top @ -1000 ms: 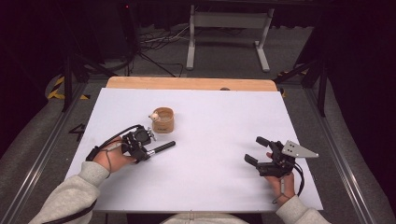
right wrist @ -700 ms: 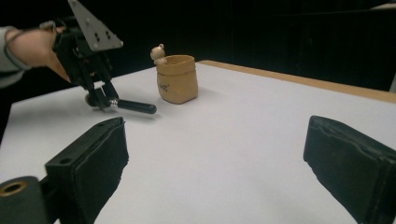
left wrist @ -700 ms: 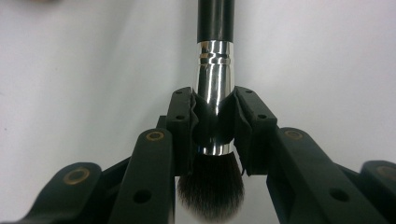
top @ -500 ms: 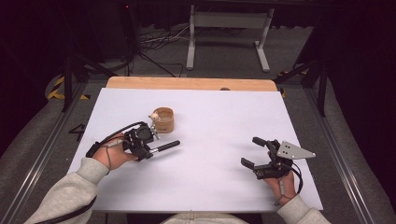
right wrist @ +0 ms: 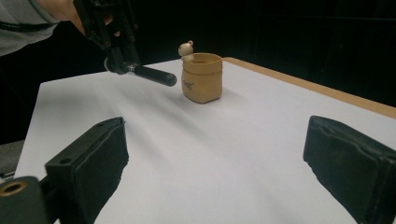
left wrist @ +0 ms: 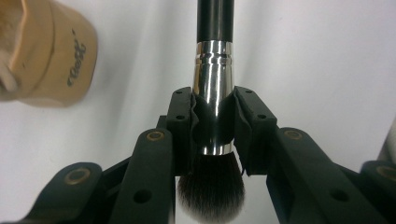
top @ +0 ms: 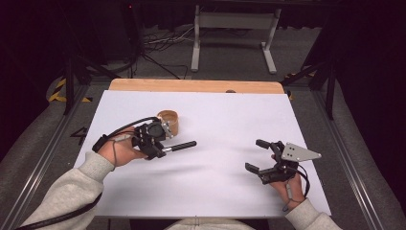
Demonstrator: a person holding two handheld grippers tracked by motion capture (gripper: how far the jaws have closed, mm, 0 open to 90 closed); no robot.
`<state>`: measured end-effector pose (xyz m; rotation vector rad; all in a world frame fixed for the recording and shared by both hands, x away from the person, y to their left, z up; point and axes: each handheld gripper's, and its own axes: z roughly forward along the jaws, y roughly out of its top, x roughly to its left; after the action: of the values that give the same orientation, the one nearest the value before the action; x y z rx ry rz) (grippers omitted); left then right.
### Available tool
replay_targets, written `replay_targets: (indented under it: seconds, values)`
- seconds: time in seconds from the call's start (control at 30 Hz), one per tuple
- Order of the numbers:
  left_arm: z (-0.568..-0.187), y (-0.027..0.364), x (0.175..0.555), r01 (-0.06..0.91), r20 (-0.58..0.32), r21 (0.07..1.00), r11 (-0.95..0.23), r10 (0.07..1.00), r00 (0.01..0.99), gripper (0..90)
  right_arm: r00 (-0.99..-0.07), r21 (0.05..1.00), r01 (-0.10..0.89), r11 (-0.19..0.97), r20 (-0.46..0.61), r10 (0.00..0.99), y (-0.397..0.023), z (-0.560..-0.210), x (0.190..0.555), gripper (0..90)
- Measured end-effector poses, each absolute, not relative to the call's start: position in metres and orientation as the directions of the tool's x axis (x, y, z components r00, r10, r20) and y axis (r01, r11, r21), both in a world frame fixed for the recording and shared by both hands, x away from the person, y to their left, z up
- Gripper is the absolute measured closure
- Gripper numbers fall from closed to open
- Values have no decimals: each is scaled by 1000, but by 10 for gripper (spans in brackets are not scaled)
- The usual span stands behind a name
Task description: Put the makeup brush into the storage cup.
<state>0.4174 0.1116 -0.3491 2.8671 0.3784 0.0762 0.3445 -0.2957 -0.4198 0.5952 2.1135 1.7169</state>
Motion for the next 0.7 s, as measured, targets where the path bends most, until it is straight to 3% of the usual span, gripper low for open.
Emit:
replay_targets:
  seconds: [0.7]
  values:
    - [-327,79,409,107,52,274,-956,126,991,702,-911,970,43,240,-60,408,-273,-400,353,74]
